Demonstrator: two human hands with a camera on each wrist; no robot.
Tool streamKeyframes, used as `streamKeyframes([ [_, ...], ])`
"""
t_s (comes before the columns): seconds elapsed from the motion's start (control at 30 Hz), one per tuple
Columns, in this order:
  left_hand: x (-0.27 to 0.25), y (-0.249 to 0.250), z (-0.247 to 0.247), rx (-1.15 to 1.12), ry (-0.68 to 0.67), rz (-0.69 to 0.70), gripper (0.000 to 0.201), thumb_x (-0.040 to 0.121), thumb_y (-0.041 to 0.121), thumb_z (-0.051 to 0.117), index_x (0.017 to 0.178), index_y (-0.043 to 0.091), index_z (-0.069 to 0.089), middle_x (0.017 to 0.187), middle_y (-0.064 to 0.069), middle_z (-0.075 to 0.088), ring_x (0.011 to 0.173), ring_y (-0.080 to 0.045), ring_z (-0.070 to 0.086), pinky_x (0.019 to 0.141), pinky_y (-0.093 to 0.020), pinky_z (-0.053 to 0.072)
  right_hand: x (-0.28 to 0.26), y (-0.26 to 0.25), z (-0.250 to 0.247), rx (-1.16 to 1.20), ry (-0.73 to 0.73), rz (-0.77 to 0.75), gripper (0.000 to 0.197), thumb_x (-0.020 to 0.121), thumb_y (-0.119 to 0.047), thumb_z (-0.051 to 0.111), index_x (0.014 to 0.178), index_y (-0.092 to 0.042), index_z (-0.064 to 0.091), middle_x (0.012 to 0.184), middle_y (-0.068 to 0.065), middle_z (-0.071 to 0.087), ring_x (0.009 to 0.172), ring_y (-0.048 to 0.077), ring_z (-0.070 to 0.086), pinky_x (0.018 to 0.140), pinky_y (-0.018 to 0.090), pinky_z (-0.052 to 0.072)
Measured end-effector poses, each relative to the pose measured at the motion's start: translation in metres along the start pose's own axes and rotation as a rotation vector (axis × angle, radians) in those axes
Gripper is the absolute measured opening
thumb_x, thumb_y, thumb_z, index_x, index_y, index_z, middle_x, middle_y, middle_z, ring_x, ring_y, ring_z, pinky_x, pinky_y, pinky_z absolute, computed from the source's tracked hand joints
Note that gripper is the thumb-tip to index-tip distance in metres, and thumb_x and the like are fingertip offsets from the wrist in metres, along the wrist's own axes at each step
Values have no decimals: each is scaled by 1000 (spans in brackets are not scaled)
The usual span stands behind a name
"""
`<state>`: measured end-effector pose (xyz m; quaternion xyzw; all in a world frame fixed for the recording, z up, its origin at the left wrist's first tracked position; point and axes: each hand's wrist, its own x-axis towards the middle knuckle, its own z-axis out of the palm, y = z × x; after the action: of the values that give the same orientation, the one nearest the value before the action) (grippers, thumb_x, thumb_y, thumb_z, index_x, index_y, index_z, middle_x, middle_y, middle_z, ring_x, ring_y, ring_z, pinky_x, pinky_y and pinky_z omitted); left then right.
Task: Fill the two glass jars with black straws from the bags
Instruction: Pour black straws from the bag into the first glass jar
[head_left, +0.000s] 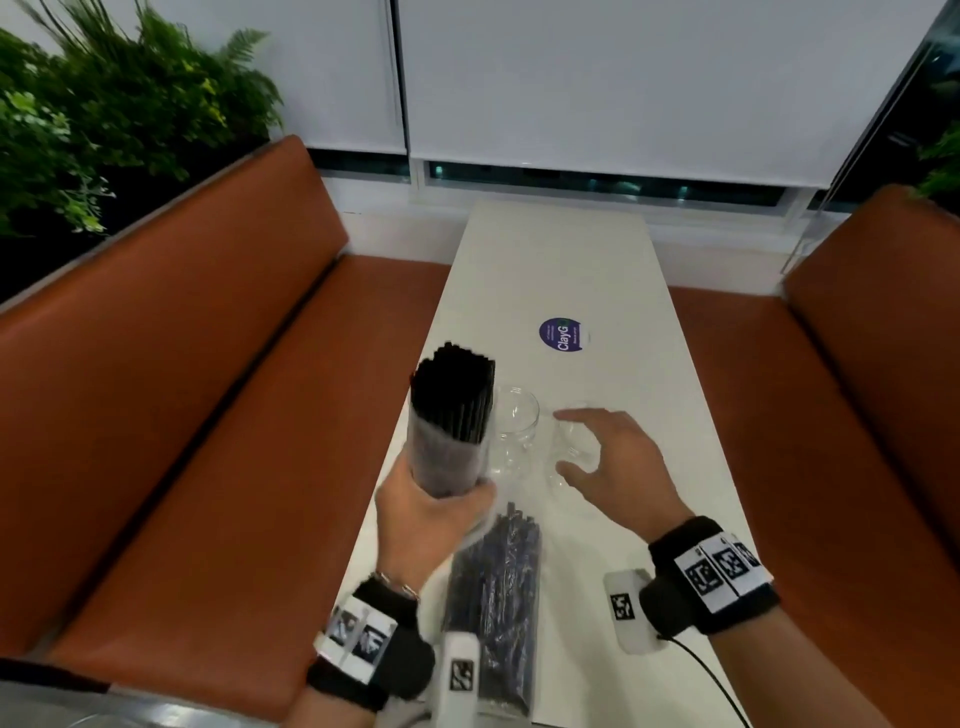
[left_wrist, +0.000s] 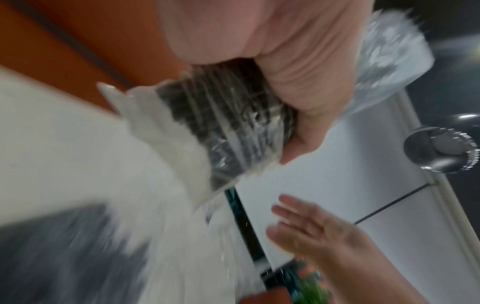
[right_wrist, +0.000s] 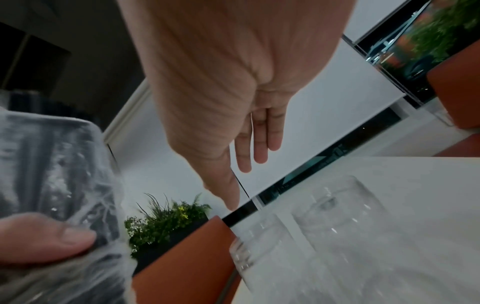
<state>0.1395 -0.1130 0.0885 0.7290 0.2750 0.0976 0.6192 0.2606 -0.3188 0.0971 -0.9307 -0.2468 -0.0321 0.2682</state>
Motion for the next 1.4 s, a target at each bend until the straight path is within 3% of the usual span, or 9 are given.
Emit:
streamKeyframes([
  [0.1, 41, 31, -34, 501, -53, 75, 49, 65, 22, 92, 103, 30, 62, 89, 7, 74, 65, -8, 74, 47, -20, 58, 29, -10, -3, 14, -11, -17, 76, 80, -23, 86, 147, -29, 51, 138, -6, 65, 125, 18, 56, 100, 29, 47],
  [0.27, 91, 47, -38, 1320, -162, 103, 56, 68, 40, 86, 116, 27, 60, 87, 8, 63, 79, -16, 67, 67, -28, 56, 75, -27, 14, -103, -163, -92, 104, 73, -29, 91, 158, -30, 31, 144, 3, 58, 127, 26, 53, 106, 39, 47],
  [0.47, 122, 65, -11, 1529, -258, 161, 50, 71, 33, 87, 115, 23, 65, 91, 6, 67, 82, -17, 68, 74, -30, 59, 108, -33, 52, -85, -342, -108, 129, 56, -39, 100, 160, -29, 26, 158, 4, 45, 144, 27, 42, 120, 42, 36],
  [0.7, 143, 94, 2, 1633, -396, 147, 54, 65, 39, 90, 110, 17, 70, 93, 1, 74, 80, -20, 72, 78, -33, 63, 131, -18, 84, 25, -324, 17, 107, 48, -48, 99, 141, -29, 48, 143, -2, 58, 141, 25, 48, 116, 43, 43],
  [0.8, 152, 105, 1, 1612, -444, 147, 69, 65, 49, 91, 121, 19, 66, 103, 0, 74, 88, -21, 72, 84, -37, 63, 137, -16, 85, 41, -343, 78, 109, 55, -41, 98, 149, -21, 47, 153, 5, 50, 148, 28, 40, 120, 43, 37],
  [0.9, 155, 117, -6, 1584, -422, 172, 90, 58, 68, 87, 133, 26, 58, 111, 3, 72, 97, -21, 71, 90, -41, 60, 139, -12, 88, 86, -357, 135, 106, 56, -44, 97, 146, -20, 47, 136, 2, 57, 127, 27, 56, 106, 41, 49],
  [1.13, 147, 139, -81, 1279, -102, 151, 126, 44, 97, 70, 149, 34, 42, 131, 6, 71, 115, -20, 69, 103, -47, 51, 138, 1, 93, 218, -375, 207, 85, 58, -46, 97, 127, -24, 53, 122, -3, 61, 109, 21, 62, 92, 38, 53],
  [1.27, 138, 94, -93, 625, -3, 32, 90, 65, 77, 80, 137, 26, 58, 121, 6, 70, 111, -18, 68, 95, -40, 57, 133, 2, 104, 239, -321, 232, 80, 57, -50, 95, 120, -23, 54, 118, -3, 57, 105, 21, 60, 90, 38, 54],
  [1.4, 138, 62, -54, 179, 152, 99, 58, 81, 64, 77, 125, 29, 66, 118, 10, 69, 113, -16, 68, 91, -38, 59, 131, 0, 113, 268, -279, 232, 74, 57, -49, 93, 114, -22, 53, 114, -3, 54, 104, 23, 57, 88, 40, 53],
])
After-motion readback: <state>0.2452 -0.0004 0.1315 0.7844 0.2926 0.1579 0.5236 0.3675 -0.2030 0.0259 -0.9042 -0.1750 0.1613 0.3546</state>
